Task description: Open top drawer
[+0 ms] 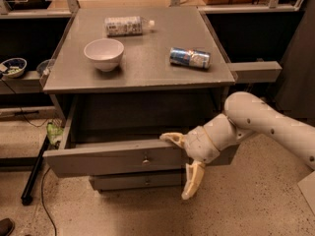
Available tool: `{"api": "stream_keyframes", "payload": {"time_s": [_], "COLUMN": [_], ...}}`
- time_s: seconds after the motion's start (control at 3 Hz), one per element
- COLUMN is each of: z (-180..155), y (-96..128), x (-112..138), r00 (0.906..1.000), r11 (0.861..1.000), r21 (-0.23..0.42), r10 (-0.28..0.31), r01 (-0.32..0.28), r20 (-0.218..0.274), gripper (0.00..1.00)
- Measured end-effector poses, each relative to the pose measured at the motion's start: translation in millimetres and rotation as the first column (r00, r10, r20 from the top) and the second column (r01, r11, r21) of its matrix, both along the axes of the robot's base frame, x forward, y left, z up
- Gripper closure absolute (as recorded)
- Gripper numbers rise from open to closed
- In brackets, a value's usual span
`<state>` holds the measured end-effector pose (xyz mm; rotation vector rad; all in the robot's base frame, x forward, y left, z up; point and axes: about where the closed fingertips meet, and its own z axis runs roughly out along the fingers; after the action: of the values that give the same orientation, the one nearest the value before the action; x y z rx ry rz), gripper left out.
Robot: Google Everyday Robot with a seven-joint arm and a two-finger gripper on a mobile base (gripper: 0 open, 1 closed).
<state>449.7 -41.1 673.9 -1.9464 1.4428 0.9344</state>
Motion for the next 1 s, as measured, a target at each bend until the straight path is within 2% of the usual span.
{"api": "stream_keyframes", "payload": {"time_s": [0.33, 0.67, 1.0], "z": [1.9, 3.0, 2.0], "y": [-12.8, -33.8, -38.1], "x": [-24.6, -50.7, -51.0], "r00": [0.9994, 0.9965, 0.9969], "r11": [0.998, 0.985, 0.986], "r21": [0.059, 0.15, 0.145], "r10": [0.034, 0.084, 0.079], "r01": [-0.034, -0.083, -0.077], "r20": [0.001, 0.002, -0.003], "gripper": [0.0, 0.0, 0.0]}}
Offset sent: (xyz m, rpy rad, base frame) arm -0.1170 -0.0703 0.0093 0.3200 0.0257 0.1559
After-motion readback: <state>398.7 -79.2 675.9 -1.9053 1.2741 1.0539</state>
